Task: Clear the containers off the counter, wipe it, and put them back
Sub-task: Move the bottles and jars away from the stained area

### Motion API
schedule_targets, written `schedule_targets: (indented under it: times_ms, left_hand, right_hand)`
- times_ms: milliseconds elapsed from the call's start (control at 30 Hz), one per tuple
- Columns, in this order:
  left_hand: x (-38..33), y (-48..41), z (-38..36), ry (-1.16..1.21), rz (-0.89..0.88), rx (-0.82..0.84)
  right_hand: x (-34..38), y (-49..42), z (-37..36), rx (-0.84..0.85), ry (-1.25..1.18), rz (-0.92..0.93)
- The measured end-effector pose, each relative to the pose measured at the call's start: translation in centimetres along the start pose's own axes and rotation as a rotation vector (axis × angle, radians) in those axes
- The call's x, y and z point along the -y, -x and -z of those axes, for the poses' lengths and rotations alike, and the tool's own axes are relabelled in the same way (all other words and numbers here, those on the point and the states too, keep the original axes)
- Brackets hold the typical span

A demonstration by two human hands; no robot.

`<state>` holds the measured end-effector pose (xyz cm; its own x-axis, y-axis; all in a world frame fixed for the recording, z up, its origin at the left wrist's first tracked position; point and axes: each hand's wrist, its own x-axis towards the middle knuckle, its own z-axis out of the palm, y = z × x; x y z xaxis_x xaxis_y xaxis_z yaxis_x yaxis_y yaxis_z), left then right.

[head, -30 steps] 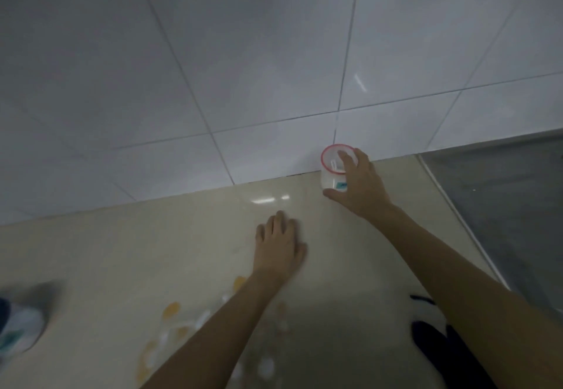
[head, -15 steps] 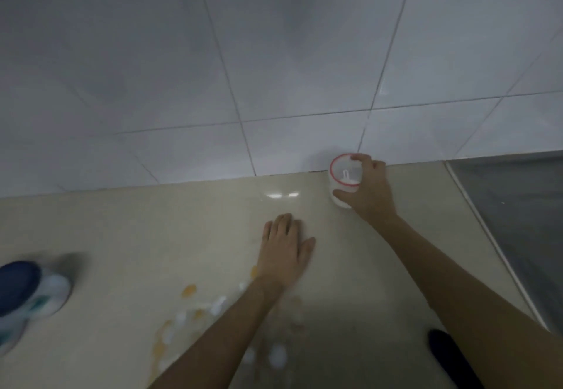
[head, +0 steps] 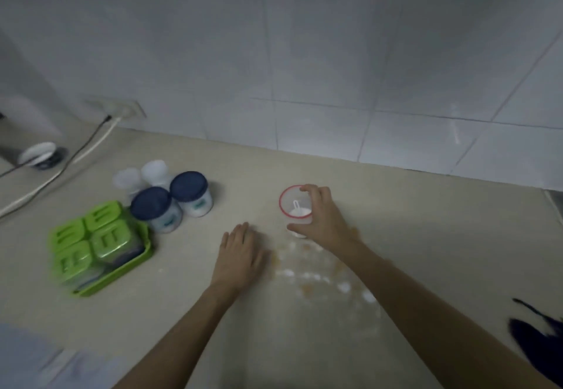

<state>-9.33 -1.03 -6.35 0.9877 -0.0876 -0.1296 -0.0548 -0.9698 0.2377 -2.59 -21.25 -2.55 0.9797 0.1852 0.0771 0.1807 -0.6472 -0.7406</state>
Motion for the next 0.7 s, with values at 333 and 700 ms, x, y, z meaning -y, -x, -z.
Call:
schedule_targets:
  times_ms: [333,700]
  left_hand:
    - [13.4,8.1,0.0,-0.039,0.065,-0.134]
    - [17.6,10.1,-1.6,0.042,-0.018,-0.262]
  right_hand:
    - [10.7,0.0,-16.0,0.079,-0.109,0.056]
    - [14.8,-1.4,-22.8,0.049,-0.144,0.046]
